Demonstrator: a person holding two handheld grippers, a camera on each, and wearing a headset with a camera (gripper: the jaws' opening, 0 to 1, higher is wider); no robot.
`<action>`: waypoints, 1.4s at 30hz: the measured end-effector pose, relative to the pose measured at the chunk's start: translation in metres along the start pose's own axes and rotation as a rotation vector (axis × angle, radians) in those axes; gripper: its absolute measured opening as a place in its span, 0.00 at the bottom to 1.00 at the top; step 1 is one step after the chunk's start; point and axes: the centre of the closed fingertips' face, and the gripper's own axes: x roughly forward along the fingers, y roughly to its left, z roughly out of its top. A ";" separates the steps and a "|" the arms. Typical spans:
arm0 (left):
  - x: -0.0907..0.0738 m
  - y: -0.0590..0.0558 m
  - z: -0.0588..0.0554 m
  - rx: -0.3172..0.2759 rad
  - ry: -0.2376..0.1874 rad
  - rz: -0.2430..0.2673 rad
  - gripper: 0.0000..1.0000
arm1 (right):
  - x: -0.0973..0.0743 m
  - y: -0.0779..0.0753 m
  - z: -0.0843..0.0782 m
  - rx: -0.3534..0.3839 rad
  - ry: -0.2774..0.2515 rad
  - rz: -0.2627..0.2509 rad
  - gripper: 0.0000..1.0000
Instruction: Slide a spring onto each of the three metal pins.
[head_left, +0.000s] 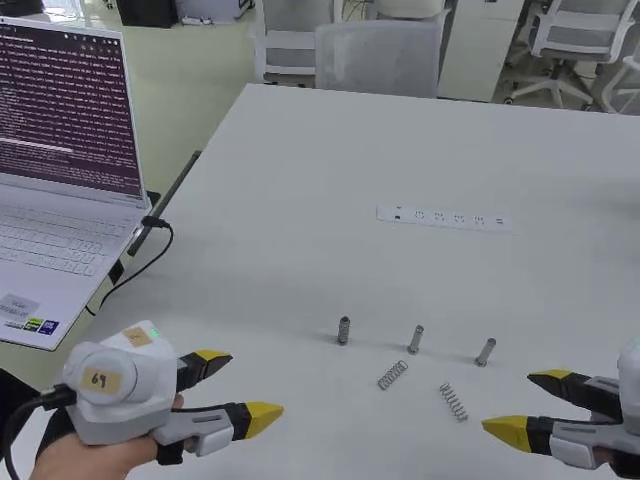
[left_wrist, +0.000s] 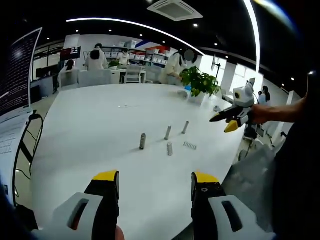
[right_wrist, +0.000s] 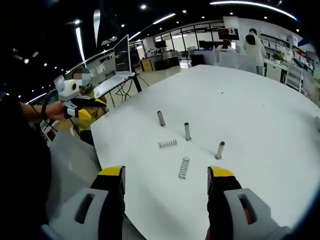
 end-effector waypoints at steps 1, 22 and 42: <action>0.000 0.000 -0.001 0.002 0.003 0.000 0.53 | 0.000 0.002 -0.002 0.005 0.001 0.003 0.65; 0.014 -0.014 -0.003 0.009 0.022 -0.035 0.53 | -0.001 0.011 -0.016 0.036 -0.004 0.027 0.69; 0.049 -0.028 0.012 0.030 0.026 -0.095 0.52 | -0.007 0.012 -0.016 0.051 -0.019 0.021 0.71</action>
